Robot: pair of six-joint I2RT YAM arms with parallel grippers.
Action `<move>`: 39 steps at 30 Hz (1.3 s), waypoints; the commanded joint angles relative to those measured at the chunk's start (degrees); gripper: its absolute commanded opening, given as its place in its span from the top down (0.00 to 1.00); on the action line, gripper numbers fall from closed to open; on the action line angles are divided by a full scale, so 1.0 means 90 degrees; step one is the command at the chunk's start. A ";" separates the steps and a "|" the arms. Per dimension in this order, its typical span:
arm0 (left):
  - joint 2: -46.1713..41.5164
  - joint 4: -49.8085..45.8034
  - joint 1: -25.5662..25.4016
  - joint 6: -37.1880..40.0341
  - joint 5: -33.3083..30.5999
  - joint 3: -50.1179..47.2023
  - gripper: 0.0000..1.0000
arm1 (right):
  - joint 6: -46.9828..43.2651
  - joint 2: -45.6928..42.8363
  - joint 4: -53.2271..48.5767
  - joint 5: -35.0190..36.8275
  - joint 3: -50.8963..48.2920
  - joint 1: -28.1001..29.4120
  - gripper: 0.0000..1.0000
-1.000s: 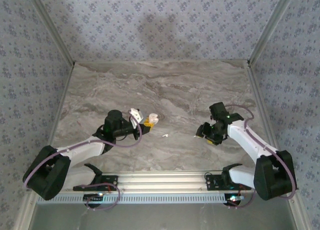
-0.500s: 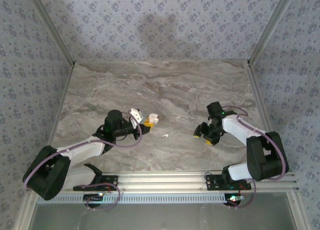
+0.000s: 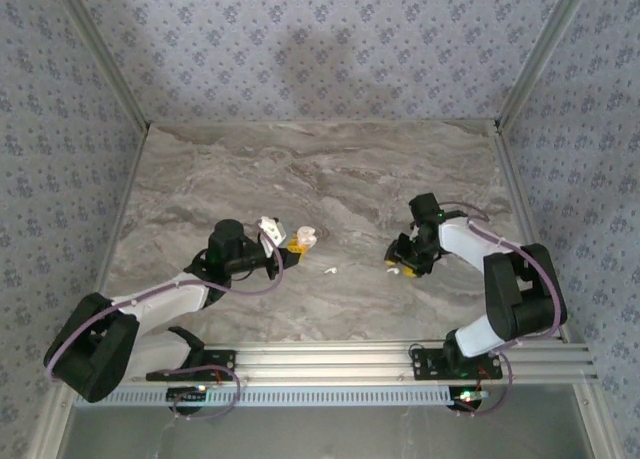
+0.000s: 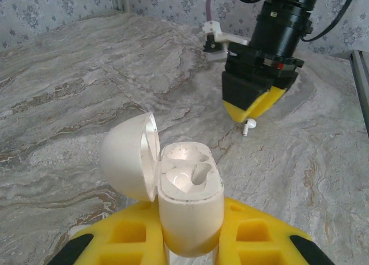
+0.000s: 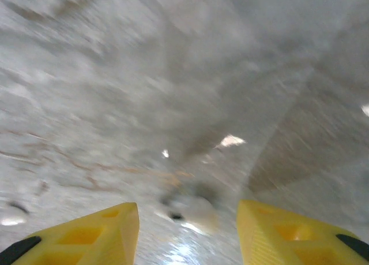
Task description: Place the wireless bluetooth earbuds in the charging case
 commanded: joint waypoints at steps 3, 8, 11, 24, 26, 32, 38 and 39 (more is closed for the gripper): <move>-0.0144 -0.0056 0.0068 0.0113 0.0009 0.0156 0.84 | -0.0100 0.0246 0.0259 -0.0247 0.0337 0.0019 0.51; -0.0184 -0.0115 0.0074 0.0137 -0.0020 0.0156 0.84 | -0.0394 0.0216 -0.0575 0.0398 0.0793 0.0206 0.50; -0.0193 -0.0134 0.0078 0.0131 -0.0020 0.0161 0.84 | -0.0411 0.0112 -0.1218 0.0664 0.1035 0.0329 0.49; -0.0242 -0.0199 0.0079 0.0117 0.0008 0.0161 0.84 | 0.0072 -0.0140 -0.1317 0.0510 0.0466 0.0706 0.61; -0.0252 -0.0206 0.0077 0.0122 0.0009 0.0157 0.84 | 0.0077 -0.0095 -0.1266 0.0500 0.0421 0.0722 0.62; -0.0302 -0.0282 0.0079 0.0127 -0.0008 0.0156 0.83 | 0.0028 0.0100 -0.1313 0.0621 0.0436 0.0747 0.57; -0.0330 -0.0331 0.0079 0.0158 -0.0040 0.0174 0.83 | 0.0006 0.0244 -0.1267 0.0642 0.0461 0.0766 0.50; -0.0331 -0.0324 0.0079 0.0161 -0.0040 0.0175 0.83 | -0.0009 0.0257 -0.1245 0.0629 0.0461 0.0769 0.50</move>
